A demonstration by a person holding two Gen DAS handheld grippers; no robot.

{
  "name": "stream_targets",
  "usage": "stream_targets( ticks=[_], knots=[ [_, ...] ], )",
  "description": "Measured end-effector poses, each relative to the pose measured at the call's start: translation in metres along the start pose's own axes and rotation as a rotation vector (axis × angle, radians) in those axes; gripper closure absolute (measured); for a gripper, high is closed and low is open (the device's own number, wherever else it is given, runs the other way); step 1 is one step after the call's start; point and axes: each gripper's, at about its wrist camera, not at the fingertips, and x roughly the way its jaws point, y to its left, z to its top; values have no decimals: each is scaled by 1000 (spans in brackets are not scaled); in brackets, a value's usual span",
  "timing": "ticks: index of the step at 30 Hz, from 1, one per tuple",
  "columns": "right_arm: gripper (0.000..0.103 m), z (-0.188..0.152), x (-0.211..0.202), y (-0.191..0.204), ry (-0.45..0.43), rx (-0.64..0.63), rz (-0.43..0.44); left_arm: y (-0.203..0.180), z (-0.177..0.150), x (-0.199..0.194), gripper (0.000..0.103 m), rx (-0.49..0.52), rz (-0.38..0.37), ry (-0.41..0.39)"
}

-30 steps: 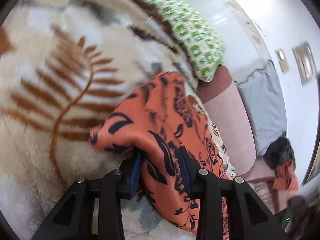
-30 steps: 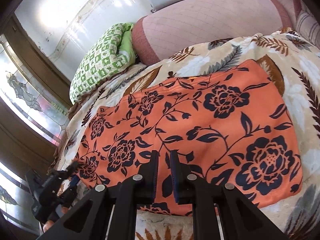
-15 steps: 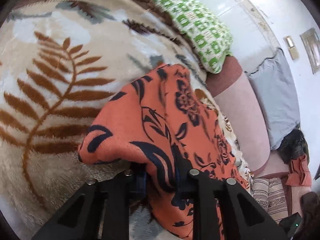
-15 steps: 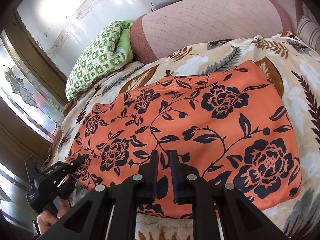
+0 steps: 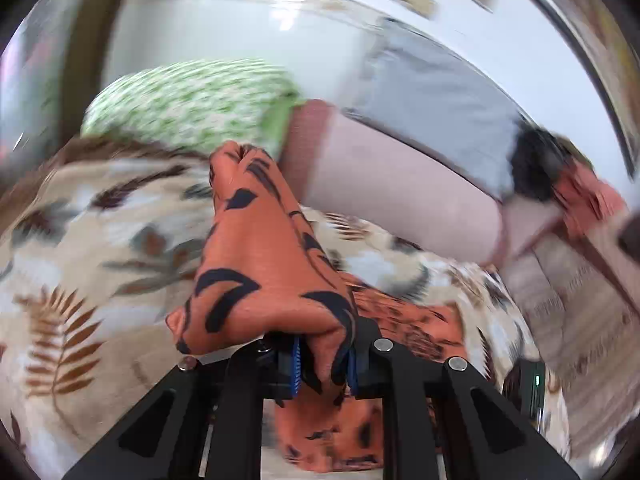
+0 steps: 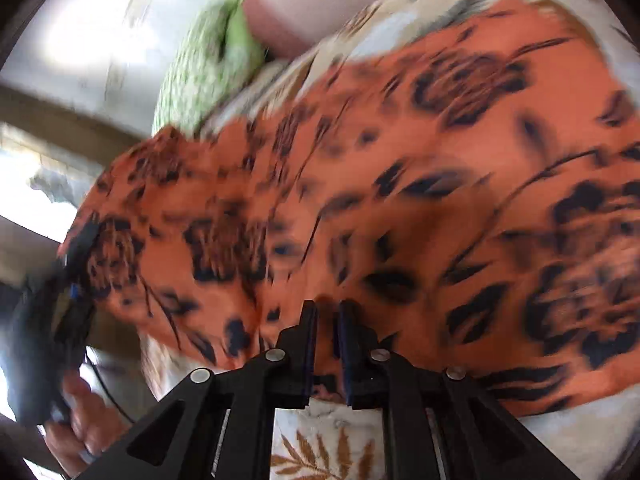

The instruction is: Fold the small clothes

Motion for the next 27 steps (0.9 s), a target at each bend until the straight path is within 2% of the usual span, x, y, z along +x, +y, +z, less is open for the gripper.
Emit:
stream_targets(
  ticks=[4,7,10,12,13,15,16,17,19,21,22,24,27],
  knots=[
    [87,20,-47,-36,-158,103,4,-66,-8,20,86,136,-50,48],
    [87,32,-90,-69,-298,175,7,-112,-27,47,86,211,-102,105],
    [88,40,-129,-105,-424,250,-26,-150,-63,89,82,273,-163,228],
    [88,42,-149,-127,-481,289,-60,-162,-93,118,71,287,-176,372],
    [88,43,-157,-137,-502,311,-74,-162,-100,123,66,292,-165,401],
    [88,44,-169,-155,-527,354,-75,-155,-106,115,65,298,-182,383],
    [88,44,-172,-161,-536,379,-60,-152,-103,105,58,305,-210,363],
    [88,43,-175,-163,-538,393,-42,-146,-97,88,44,311,-252,326],
    [88,42,-173,-163,-531,398,-1,-137,-87,57,24,308,-307,245],
    [88,49,-170,-155,-525,362,15,-122,-77,24,19,325,-347,126],
    [88,50,-167,-144,-515,323,15,-114,-73,16,18,328,-332,86],
    [88,51,-164,-123,-504,235,3,-96,-69,14,18,320,-246,56],
    [88,49,-157,-83,-498,86,12,-56,-68,34,18,245,-57,99]
  ],
)
